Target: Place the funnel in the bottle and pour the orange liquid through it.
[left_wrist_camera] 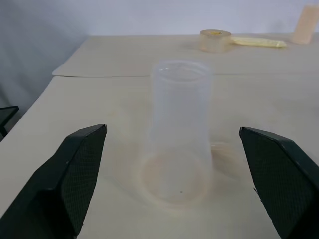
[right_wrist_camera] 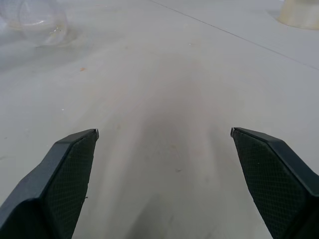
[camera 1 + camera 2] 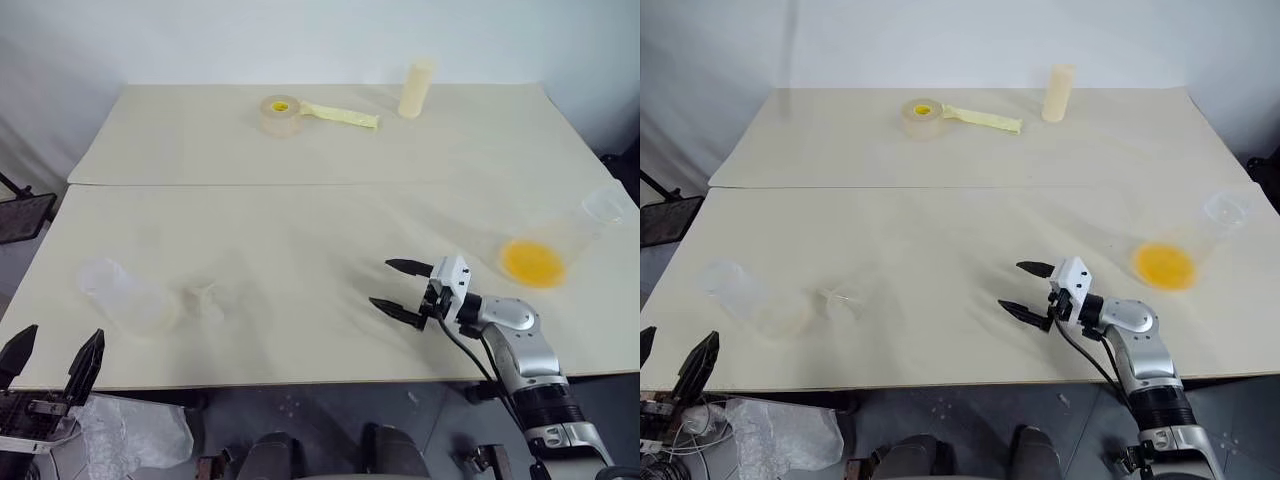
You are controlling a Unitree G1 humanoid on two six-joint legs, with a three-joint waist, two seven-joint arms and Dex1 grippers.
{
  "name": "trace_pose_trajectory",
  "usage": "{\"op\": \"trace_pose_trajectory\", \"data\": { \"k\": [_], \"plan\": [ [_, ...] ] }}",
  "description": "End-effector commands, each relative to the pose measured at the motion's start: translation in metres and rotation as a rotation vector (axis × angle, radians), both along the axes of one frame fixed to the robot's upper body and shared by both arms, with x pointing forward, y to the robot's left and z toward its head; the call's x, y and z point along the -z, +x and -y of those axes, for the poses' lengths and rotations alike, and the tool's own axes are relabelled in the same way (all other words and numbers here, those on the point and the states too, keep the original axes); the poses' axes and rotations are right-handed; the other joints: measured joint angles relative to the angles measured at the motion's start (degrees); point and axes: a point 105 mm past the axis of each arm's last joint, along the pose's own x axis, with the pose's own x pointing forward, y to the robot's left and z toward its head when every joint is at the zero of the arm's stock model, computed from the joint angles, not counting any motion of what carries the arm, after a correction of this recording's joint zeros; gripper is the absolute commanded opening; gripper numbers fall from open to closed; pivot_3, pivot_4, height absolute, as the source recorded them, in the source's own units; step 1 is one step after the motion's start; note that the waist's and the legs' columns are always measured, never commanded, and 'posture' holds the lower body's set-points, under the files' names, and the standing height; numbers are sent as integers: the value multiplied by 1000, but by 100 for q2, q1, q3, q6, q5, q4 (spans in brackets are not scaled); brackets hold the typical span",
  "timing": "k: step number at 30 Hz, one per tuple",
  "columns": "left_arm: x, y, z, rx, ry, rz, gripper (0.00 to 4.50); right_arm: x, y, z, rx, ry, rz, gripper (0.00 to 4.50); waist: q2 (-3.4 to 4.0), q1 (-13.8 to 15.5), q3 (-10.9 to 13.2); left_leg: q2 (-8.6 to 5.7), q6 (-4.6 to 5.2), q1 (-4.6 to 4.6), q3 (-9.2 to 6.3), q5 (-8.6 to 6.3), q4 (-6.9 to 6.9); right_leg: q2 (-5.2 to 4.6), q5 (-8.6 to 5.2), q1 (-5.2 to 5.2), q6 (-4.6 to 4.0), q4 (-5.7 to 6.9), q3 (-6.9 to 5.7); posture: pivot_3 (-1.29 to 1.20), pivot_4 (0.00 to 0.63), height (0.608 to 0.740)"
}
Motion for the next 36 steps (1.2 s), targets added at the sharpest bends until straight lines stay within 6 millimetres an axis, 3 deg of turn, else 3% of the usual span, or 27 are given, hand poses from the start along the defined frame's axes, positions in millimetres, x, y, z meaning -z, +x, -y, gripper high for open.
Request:
{"op": "trace_pose_trajectory", "data": {
  "k": [1,13,17,21,26,30,33,36],
  "plan": [
    [-7,12,-6,3,28,22,4500,-14,0,-1,-2,28,51,4460,0,7,0,0,0,0,-1,0,0,0,0,0,0,3,-1,0,150,740],
    [1,63,-2,157,25,19,4500,-42,-9,1,-6,55,112,4460,-1,-1,0,-5,-5,2,2,-2,-2,3,1,-7,1,18,-3,0,150,740],
    [-1,73,-2,196,16,27,3623,-50,-10,3,16,67,138,4500,-2,-6,0,-5,-5,3,2,-2,-1,4,1,-7,2,23,-5,0,150,740],
    [-9,80,-1,253,25,44,2370,-55,-13,7,36,74,144,4500,-2,-7,0,-3,-6,4,3,-2,-3,4,1,-8,2,25,-9,0,150,740],
    [-32,90,-4,358,85,71,2345,-61,-27,9,13,75,132,4500,-5,20,2,-1,-6,4,2,-1,-2,6,1,-8,2,26,-11,0,150,740],
    [-64,109,20,610,140,127,2345,-63,-42,12,-31,66,91,4500,-9,63,3,-6,-6,1,-1,-1,2,5,1,-8,2,29,-12,0,150,740],
    [-76,128,32,684,162,132,2345,-62,-53,14,-63,59,51,4500,-8,87,4,-9,-6,4,2,-1,2,4,1,-6,3,29,-11,0,150,740],
    [-83,151,68,860,187,131,2345,-64,-55,18,-32,51,64,4500,-8,72,5,-24,-6,7,9,-1,-6,7,2,-10,4,31,-14,0,150,740]
  ]
}}
